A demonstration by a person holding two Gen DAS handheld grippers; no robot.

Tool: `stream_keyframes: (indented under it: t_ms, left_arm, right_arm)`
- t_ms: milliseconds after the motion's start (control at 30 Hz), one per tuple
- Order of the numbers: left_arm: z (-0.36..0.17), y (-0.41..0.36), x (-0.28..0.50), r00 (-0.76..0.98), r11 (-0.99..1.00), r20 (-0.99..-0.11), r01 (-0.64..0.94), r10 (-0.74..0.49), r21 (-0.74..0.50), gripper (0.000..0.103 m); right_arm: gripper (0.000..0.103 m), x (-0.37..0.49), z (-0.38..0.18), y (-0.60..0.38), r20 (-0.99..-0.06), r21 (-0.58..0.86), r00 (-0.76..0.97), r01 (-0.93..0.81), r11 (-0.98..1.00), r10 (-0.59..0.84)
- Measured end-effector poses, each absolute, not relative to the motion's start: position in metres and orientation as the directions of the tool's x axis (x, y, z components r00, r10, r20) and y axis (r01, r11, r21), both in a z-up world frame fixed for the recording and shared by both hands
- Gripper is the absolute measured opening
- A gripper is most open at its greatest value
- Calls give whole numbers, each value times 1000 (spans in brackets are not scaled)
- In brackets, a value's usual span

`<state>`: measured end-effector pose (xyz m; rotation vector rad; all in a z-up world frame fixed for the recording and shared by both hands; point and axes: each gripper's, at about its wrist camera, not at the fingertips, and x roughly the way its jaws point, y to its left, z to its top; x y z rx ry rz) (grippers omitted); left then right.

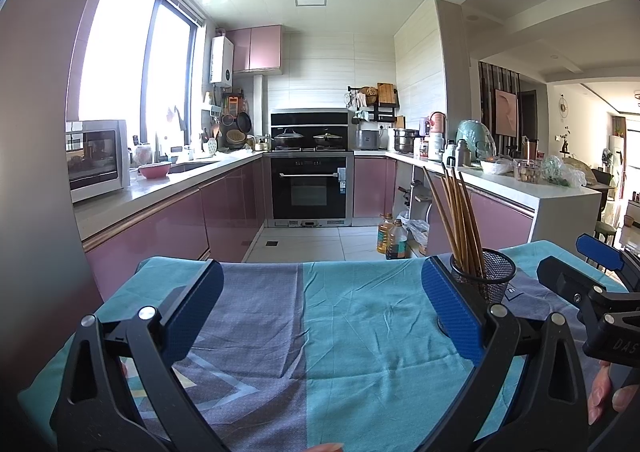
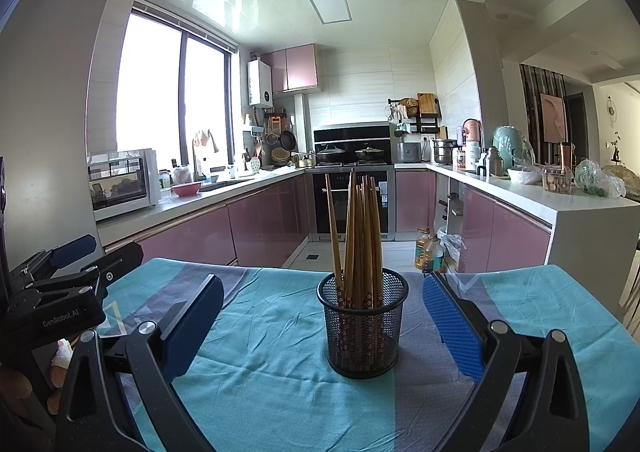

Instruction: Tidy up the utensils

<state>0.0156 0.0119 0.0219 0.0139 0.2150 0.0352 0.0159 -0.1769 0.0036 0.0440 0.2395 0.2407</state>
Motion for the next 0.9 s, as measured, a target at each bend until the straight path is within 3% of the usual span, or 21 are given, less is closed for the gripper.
stream_keyframes:
  t_ms: [900]
  left_arm:
    - [21, 12, 17, 976, 999, -215, -32, 35, 19, 97]
  right_arm:
    - [96, 16, 3, -177, -234, 76, 942, -229, 970, 241]
